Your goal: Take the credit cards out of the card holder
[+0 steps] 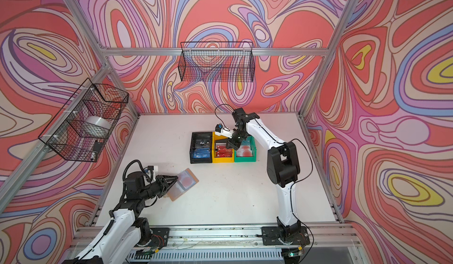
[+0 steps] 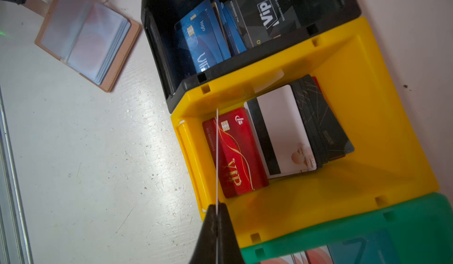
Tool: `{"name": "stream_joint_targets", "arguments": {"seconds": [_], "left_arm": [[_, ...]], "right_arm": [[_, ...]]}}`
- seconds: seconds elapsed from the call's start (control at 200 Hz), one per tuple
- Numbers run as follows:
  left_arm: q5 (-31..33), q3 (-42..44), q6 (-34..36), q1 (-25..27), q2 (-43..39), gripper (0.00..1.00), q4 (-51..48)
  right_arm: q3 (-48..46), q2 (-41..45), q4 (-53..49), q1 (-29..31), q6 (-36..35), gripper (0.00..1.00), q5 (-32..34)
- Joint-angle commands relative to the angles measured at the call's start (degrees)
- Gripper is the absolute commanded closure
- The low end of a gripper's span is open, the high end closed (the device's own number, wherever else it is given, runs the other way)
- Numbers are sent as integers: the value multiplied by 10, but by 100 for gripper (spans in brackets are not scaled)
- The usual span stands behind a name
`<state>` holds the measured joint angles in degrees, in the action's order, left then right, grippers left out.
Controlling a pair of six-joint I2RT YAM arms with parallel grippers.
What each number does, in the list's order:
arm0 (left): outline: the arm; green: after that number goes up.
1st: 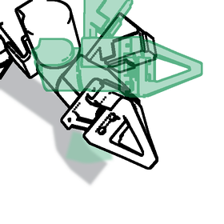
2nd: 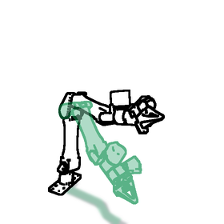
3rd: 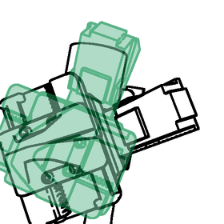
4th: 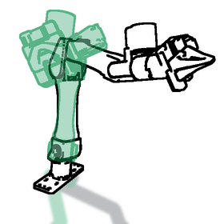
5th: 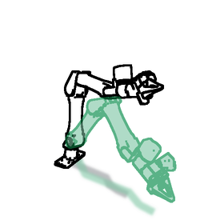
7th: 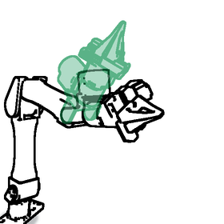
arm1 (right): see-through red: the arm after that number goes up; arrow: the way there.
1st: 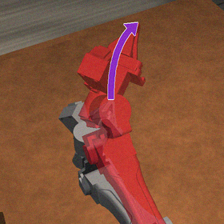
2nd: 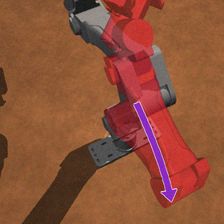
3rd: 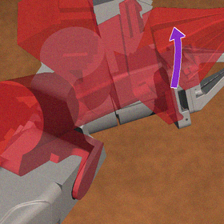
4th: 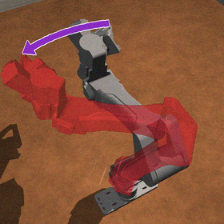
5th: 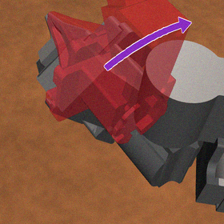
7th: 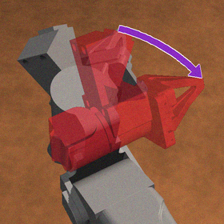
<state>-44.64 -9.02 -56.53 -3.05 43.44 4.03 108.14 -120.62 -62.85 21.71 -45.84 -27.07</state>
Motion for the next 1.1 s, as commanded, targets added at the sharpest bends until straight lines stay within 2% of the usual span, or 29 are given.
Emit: {"name": "stream_joint_targets", "arguments": {"seconds": [0.0, 0.451, 0.871, 1.012, 1.097], "left_arm": [[6, -16, 10, 1, 2, 76, -6], [10, -17, 15, 1, 19, 76, -7], [10, -18, 20, 1, 31, 76, -3], [10, -17, 20, 1, 29, 76, -4], [11, -16, 20, 1, 26, 76, -8]], "right_arm": [[22, -25, -4, 1, -4, 100, -17], [34, -72, -4, 3, 22, 100, -37], [18, -84, 6, 6, 34, 100, -29], [14, -80, 21, 6, 48, 89, -14], [-5, -60, 69, 6, 77, 84, 18]]}}
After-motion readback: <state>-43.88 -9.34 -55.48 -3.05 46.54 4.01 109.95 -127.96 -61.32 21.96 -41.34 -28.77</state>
